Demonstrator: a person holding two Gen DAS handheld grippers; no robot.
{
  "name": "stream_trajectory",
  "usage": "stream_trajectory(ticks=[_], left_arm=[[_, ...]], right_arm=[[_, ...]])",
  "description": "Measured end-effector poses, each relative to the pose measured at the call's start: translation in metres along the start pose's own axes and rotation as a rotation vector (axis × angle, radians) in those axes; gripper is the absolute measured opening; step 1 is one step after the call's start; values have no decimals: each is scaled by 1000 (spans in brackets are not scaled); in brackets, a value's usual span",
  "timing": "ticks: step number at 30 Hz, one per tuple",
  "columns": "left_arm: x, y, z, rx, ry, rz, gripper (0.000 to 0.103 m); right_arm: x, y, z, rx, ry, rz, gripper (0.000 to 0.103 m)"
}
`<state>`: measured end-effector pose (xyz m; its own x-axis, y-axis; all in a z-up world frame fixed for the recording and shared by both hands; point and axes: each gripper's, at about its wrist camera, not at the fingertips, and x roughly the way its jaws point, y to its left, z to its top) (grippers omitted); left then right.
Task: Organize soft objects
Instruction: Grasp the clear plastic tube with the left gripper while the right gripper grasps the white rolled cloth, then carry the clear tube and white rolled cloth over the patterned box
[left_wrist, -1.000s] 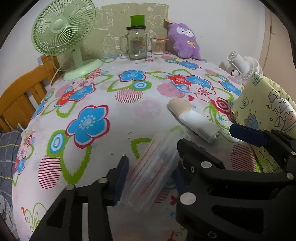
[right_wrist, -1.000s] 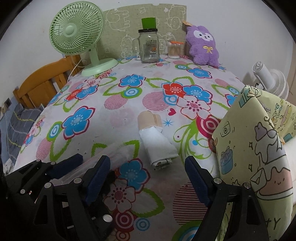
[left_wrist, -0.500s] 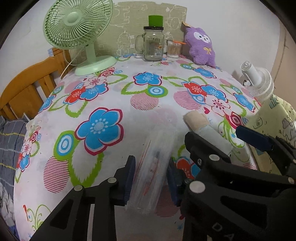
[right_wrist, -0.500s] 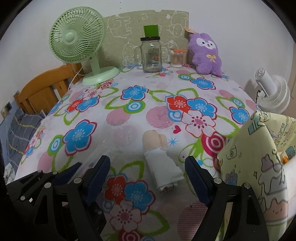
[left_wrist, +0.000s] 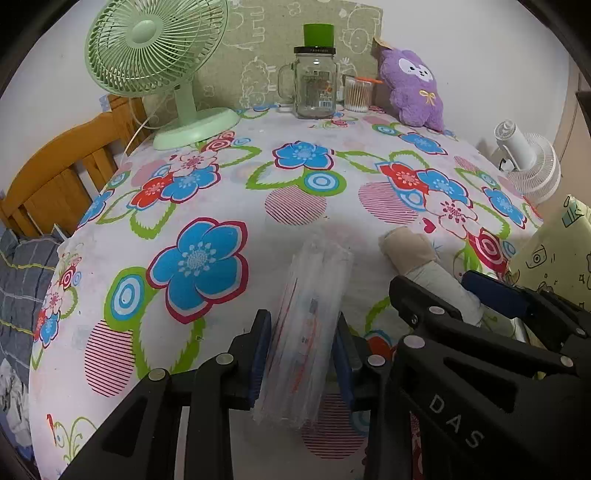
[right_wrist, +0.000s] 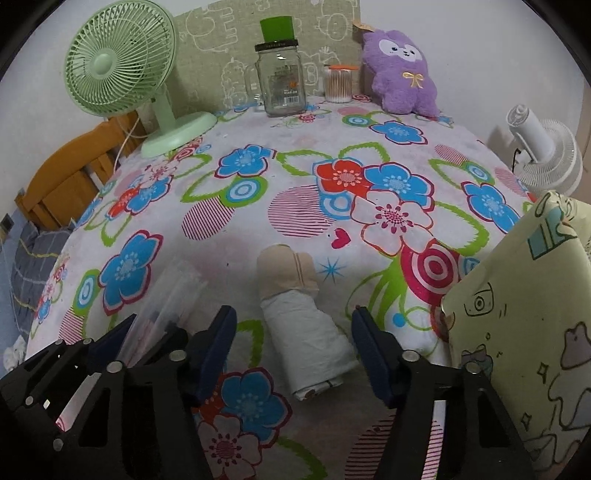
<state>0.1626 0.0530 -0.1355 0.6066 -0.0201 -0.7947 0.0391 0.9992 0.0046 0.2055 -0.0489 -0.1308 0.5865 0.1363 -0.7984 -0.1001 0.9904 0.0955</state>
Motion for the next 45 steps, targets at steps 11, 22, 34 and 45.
stream_trajectory(ticks=[11, 22, 34, 45], left_arm=[[-2, -5, -2, 17, -4, 3, 31], [-14, -2, -10, -6, 1, -19, 30], [-42, -1, -18, -40, -42, -32, 28], [-73, -3, -23, -48, -98, -16, 28]], right_arm=[[0, 6, -1, -30, 29, 72, 25], [-11, 11, -7, -58, 25, 74, 23], [-39, 19, -14, -91, -16, 75, 23], [-73, 24, -18, -112, -70, 87, 23]])
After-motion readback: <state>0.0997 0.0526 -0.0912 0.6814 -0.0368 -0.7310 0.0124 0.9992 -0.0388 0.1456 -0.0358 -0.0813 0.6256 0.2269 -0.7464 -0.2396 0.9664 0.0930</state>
